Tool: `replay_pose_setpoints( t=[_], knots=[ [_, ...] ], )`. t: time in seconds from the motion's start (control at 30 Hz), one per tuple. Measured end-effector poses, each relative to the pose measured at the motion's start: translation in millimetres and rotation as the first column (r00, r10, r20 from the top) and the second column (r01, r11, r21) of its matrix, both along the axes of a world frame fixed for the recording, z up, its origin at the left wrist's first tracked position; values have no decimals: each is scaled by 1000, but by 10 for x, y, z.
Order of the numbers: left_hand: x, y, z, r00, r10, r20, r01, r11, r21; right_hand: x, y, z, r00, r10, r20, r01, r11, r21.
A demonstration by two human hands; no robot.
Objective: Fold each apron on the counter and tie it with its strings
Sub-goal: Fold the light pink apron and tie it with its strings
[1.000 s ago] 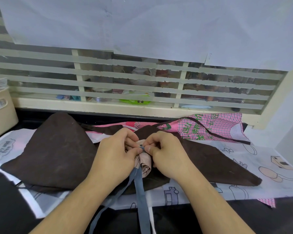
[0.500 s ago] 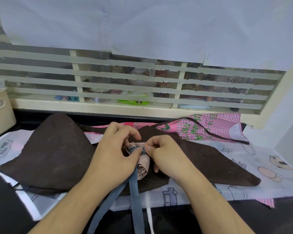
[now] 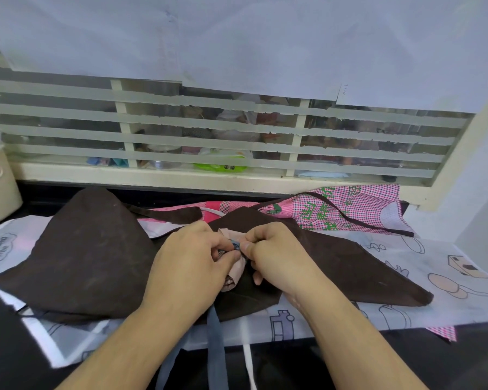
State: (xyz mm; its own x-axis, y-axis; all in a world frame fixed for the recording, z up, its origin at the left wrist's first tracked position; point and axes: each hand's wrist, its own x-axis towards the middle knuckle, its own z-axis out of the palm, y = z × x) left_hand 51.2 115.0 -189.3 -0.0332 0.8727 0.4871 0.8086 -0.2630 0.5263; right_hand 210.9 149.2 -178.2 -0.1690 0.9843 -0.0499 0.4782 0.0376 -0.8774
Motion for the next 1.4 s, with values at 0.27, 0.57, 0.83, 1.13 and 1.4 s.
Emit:
replay_pose_setpoints(
  t=[0.27,0.57,0.83,1.13,1.4],
  knots=[
    [49,-2,-44,997,61,-52,-59,997,43,-14,2,-12,999,-22,-28,22,1000,-5],
    [80,-11,-53,993,101,-67,-99,994,42,-34,26,-48,993,-49,-106,46,998,-31],
    [118,-23,-12,992,108,-67,-113,990,-82,-27,44,-70,995,-73,-62,72,997,-25],
    [113,-47,-15,997,29,-78,-35,997,-70,-34,70,-92,997,-67,-23,66,996,-52],
    [45,27,-29,995,13,102,0,992,-124,-26,30,-48,999,-32,-8,31,998,-55]
  ],
)
